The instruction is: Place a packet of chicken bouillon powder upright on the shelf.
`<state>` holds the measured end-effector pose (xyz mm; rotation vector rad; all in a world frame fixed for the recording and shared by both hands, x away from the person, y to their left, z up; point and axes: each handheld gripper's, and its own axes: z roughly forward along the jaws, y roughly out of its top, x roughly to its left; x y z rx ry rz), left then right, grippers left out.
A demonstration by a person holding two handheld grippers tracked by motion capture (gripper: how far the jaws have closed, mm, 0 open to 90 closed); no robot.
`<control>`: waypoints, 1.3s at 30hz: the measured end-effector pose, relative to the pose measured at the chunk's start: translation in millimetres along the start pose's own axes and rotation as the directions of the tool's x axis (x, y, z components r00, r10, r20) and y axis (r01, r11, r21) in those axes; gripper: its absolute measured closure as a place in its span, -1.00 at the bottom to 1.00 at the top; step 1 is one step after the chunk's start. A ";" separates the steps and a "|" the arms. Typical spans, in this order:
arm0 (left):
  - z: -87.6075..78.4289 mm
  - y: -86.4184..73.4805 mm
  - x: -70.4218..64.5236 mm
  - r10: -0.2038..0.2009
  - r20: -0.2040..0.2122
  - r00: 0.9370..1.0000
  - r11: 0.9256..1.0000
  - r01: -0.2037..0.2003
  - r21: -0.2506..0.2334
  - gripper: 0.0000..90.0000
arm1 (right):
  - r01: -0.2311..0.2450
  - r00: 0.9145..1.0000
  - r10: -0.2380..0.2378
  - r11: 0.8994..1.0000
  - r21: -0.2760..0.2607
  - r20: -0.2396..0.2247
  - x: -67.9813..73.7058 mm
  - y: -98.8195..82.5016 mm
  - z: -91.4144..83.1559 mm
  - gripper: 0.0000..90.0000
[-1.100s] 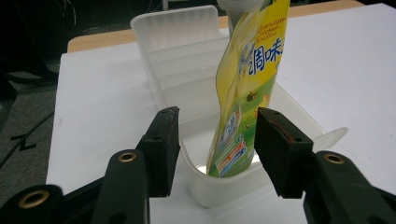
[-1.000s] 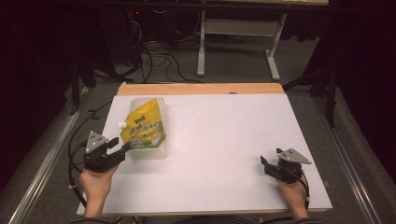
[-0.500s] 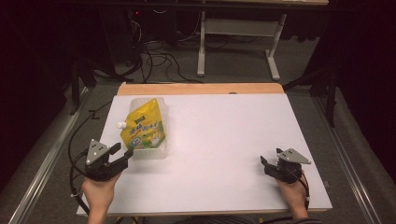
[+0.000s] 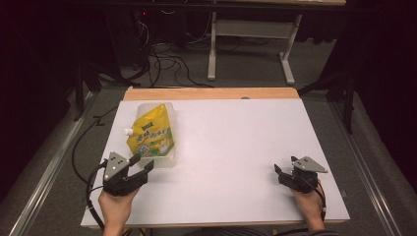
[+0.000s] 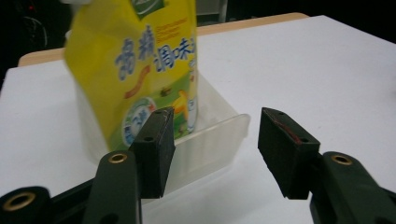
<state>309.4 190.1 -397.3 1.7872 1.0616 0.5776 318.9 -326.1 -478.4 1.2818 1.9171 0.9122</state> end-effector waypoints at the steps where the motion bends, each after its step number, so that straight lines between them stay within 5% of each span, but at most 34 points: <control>1: 1.4 0.2 -1.7 -0.002 0.009 1.000 1.000 0.002 0.000 0.03 | -0.001 1.000 0.001 1.000 0.000 0.000 0.0 0.0 0.0 -0.34; 11: 26.8 3.3 -29.3 0.060 0.079 0.995 0.998 -0.062 0.028 0.01 | -0.004 1.000 0.004 1.000 -0.005 -0.001 -0.3 -0.1 -0.4 -0.34; 23: 60.6 5.1 -60.6 0.087 0.185 0.979 0.994 -0.098 0.049 0.00 | -0.015 1.000 0.015 1.000 -0.011 -0.011 -1.3 -0.5 -1.2 -0.31; 39: 108.2 -6.9 -81.9 0.122 0.216 0.969 0.984 -0.147 0.102 0.00 | -0.019 0.999 0.019 1.000 -0.010 -0.026 -1.6 -0.4 -1.6 -0.29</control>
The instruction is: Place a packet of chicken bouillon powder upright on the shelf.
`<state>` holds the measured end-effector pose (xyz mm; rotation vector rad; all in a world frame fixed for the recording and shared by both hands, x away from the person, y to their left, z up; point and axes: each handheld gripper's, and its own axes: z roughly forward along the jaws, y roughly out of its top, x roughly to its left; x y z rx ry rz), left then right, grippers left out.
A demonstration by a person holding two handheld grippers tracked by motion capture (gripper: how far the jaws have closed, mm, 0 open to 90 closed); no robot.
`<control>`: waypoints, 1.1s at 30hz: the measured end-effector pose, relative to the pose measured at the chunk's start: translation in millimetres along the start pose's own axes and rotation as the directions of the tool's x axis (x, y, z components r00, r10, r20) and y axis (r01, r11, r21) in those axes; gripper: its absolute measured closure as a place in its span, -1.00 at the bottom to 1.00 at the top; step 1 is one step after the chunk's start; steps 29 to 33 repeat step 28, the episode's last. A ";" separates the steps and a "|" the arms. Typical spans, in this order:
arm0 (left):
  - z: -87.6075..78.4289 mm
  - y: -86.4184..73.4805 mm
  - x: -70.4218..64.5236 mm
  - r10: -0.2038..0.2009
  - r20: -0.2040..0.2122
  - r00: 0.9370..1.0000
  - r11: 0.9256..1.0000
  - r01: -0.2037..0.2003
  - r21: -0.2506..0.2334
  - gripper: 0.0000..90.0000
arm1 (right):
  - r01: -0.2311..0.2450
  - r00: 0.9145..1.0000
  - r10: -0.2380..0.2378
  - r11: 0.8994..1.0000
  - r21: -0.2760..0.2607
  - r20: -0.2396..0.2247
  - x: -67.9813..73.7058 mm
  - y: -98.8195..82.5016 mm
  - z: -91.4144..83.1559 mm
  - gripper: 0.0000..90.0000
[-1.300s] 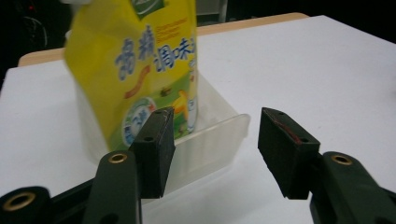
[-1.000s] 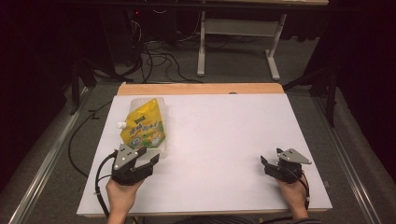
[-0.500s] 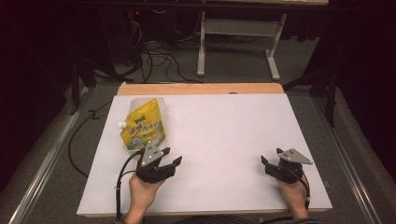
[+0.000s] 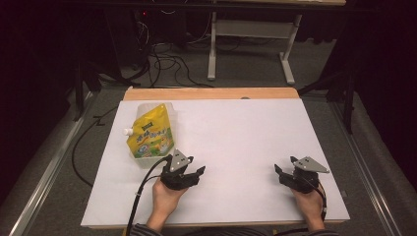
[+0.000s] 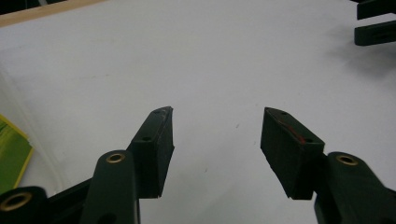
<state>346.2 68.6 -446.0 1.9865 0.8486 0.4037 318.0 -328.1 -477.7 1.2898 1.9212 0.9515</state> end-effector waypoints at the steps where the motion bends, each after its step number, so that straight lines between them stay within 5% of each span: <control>1: 2.3 -0.4 -0.1 0.003 -0.004 1.000 1.000 -0.003 0.005 0.00 | -0.001 1.000 0.001 1.000 -0.001 -0.002 -0.4 0.0 -0.3 -0.29; 19: 41.7 -15.1 -3.1 0.022 -0.067 0.998 1.000 -0.022 0.001 -0.04 | -0.015 1.000 0.014 1.000 -0.008 -0.024 -1.6 -0.4 -1.4 -0.28; 23: 41.6 -16.2 -2.3 0.004 -0.079 0.997 1.000 -0.005 -0.008 -0.04 | -0.012 1.000 0.012 1.000 -0.010 -0.023 -1.7 -0.5 -1.4 -0.28; 33: 41.3 -16.8 -6.1 0.037 -0.093 0.995 0.999 -0.038 -0.011 -0.06 | -0.013 1.000 0.012 1.000 -0.009 -0.023 -1.6 -0.5 -1.5 -0.29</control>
